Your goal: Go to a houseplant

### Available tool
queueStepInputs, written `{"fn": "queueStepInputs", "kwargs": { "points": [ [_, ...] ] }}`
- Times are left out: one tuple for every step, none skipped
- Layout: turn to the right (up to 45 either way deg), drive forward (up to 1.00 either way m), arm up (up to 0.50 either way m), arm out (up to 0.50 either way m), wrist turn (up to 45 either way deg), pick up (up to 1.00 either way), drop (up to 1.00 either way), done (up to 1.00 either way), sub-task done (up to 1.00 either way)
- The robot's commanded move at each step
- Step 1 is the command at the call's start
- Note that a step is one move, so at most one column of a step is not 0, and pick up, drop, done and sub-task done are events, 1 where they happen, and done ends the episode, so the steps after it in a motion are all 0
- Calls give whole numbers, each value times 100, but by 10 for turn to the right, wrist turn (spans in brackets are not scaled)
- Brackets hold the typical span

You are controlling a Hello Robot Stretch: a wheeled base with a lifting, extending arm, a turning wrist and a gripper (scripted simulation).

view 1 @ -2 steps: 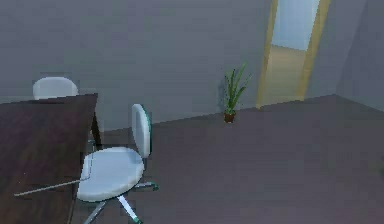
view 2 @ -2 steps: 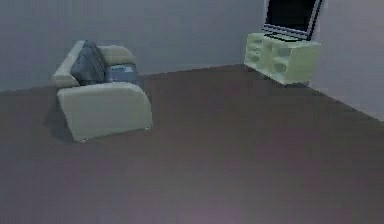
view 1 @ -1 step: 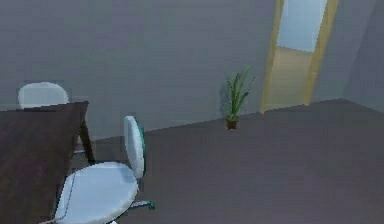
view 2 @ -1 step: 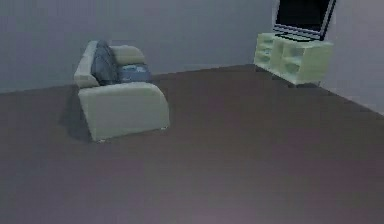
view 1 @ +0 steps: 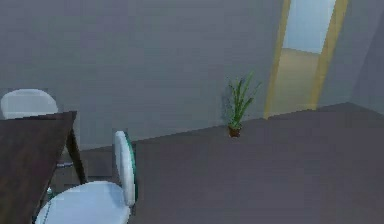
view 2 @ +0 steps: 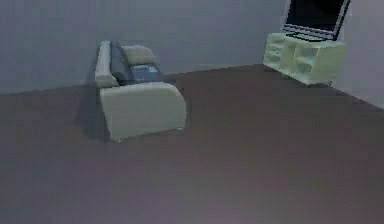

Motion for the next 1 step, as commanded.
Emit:
{"fn": "queueStepInputs", "kwargs": {
  "points": [
    [450, 0, 0, 0, 0, 0, 0, 0, 0]
  ]
}}
